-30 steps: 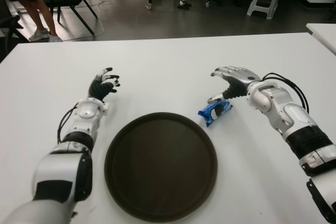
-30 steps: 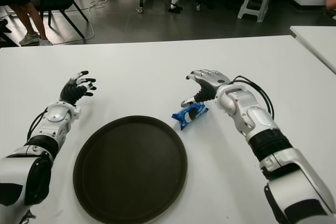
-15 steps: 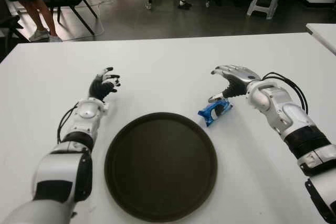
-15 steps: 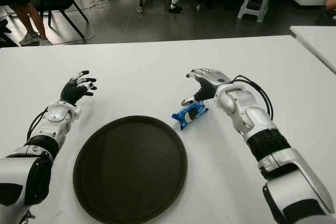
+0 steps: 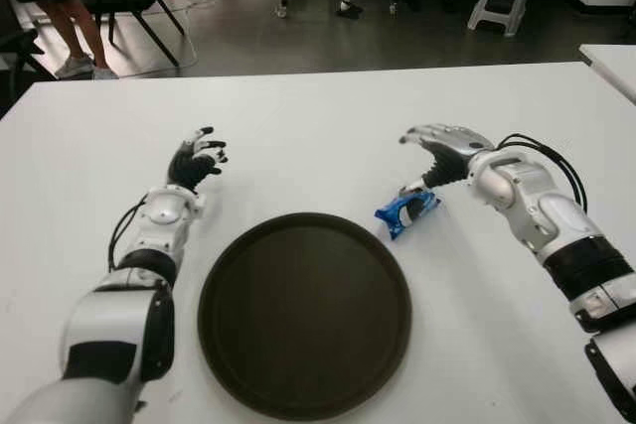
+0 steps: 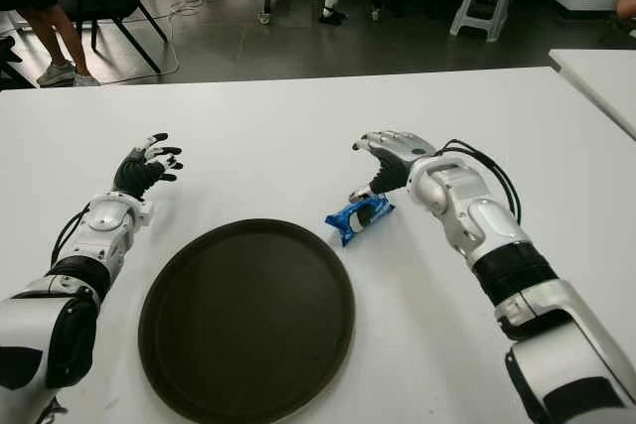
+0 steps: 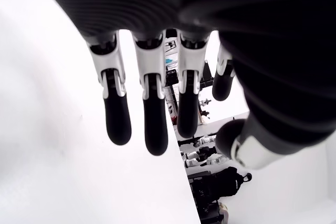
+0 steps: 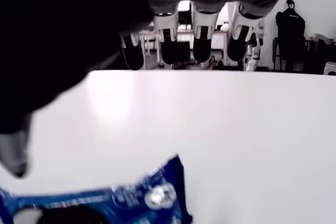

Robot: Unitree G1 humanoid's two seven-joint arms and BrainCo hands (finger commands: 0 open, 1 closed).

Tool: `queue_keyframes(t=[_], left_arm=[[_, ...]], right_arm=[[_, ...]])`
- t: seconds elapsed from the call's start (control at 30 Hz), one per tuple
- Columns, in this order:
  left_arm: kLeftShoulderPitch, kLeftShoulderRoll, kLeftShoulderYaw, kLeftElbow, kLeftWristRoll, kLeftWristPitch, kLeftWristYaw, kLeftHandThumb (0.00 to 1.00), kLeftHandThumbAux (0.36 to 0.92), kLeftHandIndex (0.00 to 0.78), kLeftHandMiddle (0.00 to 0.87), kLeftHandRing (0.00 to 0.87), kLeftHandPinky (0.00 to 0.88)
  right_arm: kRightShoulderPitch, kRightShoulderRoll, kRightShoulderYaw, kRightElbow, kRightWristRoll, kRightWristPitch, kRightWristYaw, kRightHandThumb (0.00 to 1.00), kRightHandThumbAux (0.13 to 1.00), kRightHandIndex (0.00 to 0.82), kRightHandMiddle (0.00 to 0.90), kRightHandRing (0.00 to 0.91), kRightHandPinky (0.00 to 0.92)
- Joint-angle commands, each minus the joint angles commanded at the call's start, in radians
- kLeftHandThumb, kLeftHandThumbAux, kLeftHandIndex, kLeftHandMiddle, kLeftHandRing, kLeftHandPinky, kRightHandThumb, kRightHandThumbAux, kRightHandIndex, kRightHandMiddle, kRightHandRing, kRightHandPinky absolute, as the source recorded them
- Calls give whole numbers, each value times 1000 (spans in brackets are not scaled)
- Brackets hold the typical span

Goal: Pick up the Oreo

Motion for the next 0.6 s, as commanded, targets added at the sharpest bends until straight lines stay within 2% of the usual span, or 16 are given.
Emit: queue_keyframes(t=[0.2,0.37,0.6], left_arm=[[0,1,-5,-1,6,-4,2,498,659,141,293,348,388],[-1,1,-6,-1,7,-4,1,494,660,138,284,342,390],[-1,1,-8,0,10,0,8,486,653,138,280,343,393]], right_arm=[[1,4,-4,3,9,3,-7,136,503,0,4,5,27],[9,9,-13,-8,13,23,-17,28,491,0,30,29,44],[8,12,-18,7,31,5,-35,2,497,27,82,80,65]])
